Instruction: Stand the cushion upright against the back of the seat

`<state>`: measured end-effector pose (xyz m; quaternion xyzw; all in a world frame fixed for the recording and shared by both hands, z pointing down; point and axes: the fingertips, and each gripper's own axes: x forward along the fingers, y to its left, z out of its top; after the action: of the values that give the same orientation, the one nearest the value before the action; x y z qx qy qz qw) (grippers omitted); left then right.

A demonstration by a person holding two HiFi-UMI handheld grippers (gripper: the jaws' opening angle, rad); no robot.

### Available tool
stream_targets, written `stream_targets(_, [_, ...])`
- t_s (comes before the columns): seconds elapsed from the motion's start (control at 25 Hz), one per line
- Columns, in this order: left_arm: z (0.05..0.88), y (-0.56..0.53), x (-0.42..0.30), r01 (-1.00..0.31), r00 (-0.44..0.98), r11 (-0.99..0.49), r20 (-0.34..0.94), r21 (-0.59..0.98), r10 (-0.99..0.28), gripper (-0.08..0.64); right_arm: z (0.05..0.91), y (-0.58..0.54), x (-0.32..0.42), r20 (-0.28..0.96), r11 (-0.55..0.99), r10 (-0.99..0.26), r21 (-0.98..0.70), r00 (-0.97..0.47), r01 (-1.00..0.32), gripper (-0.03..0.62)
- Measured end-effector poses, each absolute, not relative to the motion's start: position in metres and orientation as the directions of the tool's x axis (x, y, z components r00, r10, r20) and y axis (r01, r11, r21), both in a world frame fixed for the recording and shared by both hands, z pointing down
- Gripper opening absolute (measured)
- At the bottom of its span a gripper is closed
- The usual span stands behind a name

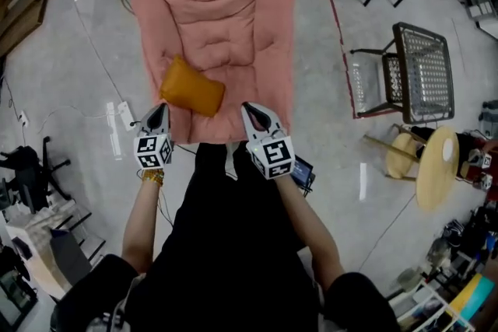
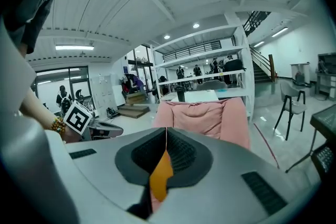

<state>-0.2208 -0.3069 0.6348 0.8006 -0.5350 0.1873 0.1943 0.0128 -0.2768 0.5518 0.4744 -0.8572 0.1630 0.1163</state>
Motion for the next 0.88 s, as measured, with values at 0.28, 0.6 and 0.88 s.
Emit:
stream_targets(0.28, [0.676,-0.341,-0.245,-0.924,0.375,-0.347,0.571,0.162,-0.730,0.015,0.562,-0.283,0.004,0.392,0.455,-0.787,-0.152,-0.476,-0.878,0.015])
stream_targets(0.6, [0.743,-0.369,-0.272,-0.925,0.369,-0.328,0.668,0.194,-0.646,0.053,0.563,-0.292,0.000,0.416,0.390,-0.816,-0.113,-0.400,-0.914,0.015])
stream_targets(0.88, [0.790,-0.374,-0.276,-0.923,0.375,-0.301,0.738,0.240,-0.560,0.156,0.565,-0.290,0.009,0.443,0.327,-0.834,-0.082,-0.328,-0.941,0.015])
